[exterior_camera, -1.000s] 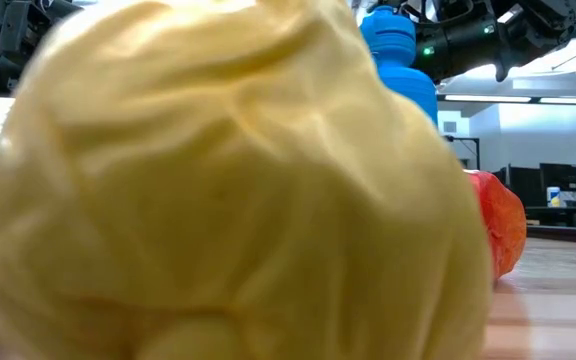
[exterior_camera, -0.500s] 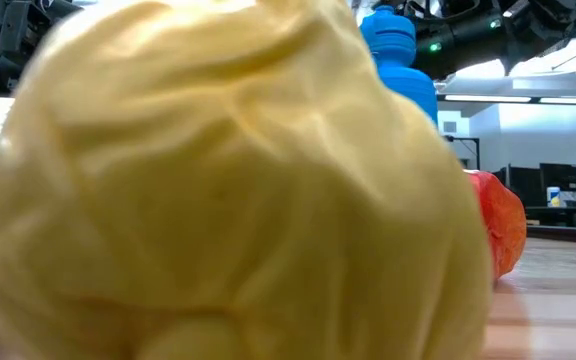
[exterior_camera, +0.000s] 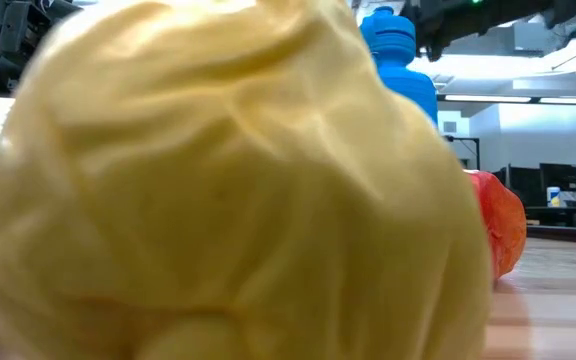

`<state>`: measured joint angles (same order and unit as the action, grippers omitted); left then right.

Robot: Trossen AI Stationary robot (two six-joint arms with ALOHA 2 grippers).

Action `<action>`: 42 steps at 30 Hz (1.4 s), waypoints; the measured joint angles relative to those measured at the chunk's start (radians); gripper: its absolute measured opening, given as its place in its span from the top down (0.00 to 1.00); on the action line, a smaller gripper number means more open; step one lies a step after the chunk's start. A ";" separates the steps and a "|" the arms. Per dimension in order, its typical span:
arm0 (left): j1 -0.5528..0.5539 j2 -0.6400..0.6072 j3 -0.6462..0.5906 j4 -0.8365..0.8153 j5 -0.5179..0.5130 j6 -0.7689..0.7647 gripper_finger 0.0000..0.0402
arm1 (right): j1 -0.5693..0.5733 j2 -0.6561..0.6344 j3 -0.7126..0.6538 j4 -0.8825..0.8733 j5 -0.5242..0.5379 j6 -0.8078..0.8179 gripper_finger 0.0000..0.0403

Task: Pick & Place Food Item
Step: Put the yellow water bottle into the pink bin

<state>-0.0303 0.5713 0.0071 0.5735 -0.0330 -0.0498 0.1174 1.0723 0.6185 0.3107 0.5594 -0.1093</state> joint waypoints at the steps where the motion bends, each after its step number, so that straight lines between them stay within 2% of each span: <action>1: 0.000 0.000 0.000 0.001 0.000 0.000 0.22 | -0.003 -0.020 0.000 -0.022 0.013 -0.003 0.92; 6: 0.000 0.000 0.000 0.003 0.000 0.000 0.22 | -0.026 -0.091 0.000 -0.094 0.087 -0.023 0.92; 13: 0.000 0.000 0.000 0.003 0.000 0.000 0.22 | -0.088 -0.105 0.001 -0.101 0.208 -0.042 0.92; 25: 0.000 0.000 0.000 0.003 0.000 0.000 0.22 | -0.276 -0.091 0.001 -0.075 0.227 0.003 0.92; 28: 0.000 0.000 0.000 0.003 0.000 0.000 0.22 | -0.342 -0.067 0.001 -0.062 0.210 0.020 0.92; 34: 0.000 0.000 0.000 0.003 0.000 0.000 0.22 | -0.461 0.030 0.001 0.053 0.071 0.018 0.92; 42: 0.000 0.000 0.000 0.003 0.000 0.000 0.22 | -0.580 0.159 0.001 0.149 -0.011 0.015 0.92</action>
<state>-0.0307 0.5713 0.0071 0.5766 -0.0330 -0.0498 -0.4625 1.2312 0.6197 0.4594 0.5486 -0.0940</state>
